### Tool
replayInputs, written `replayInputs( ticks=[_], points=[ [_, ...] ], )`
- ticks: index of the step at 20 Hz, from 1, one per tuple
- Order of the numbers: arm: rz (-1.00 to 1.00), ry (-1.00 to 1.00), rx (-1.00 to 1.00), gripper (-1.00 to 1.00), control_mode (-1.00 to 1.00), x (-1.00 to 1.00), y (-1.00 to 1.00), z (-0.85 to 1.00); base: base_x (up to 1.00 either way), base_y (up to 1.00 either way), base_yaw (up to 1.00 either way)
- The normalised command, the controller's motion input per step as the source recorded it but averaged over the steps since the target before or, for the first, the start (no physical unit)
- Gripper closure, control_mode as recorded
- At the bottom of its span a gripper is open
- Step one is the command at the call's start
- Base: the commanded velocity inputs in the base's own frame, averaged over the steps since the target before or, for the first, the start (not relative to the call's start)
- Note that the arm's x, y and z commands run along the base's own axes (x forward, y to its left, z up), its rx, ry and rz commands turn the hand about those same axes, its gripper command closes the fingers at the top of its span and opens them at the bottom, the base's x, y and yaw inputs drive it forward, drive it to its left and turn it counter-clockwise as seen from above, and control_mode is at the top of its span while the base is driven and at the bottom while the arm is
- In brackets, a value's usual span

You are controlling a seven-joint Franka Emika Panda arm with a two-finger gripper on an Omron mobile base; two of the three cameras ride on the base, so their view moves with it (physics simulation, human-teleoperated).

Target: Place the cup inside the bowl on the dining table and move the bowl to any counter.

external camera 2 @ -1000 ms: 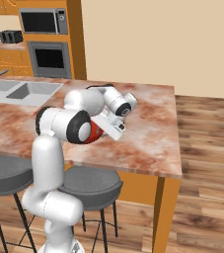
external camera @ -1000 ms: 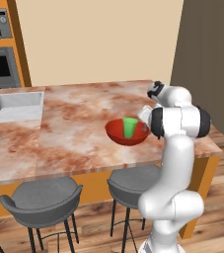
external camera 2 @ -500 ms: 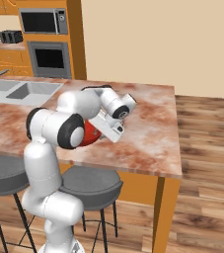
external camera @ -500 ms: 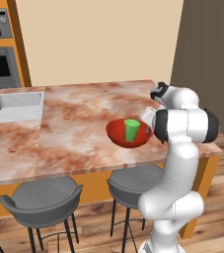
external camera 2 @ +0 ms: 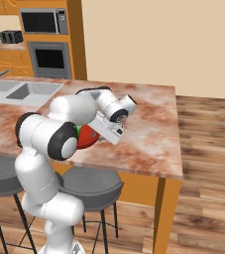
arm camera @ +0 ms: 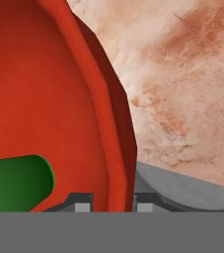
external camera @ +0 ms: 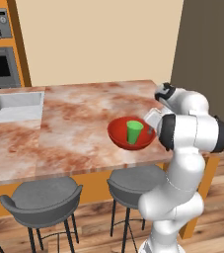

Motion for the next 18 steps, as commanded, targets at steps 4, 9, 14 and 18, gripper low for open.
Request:
replayInputs(
  ticks=[4,9,14,18],
  points=[
    [0.0,-0.13,0.0,1.0,-1.0,-0.33,0.0,0.19,0.0,0.0,0.0],
    [0.0,-0.08,0.0,1.0,-1.0,-0.36,0.0,0.17,0.0,0.0,0.0],
    [0.0,0.0,0.0,1.0,-1.0,-0.37,0.0,0.09,0.0,0.0,0.0],
    [0.0,0.0,0.0,1.0,-1.0,-0.39,0.0,0.06,0.0,0.0,0.0]
  ],
)
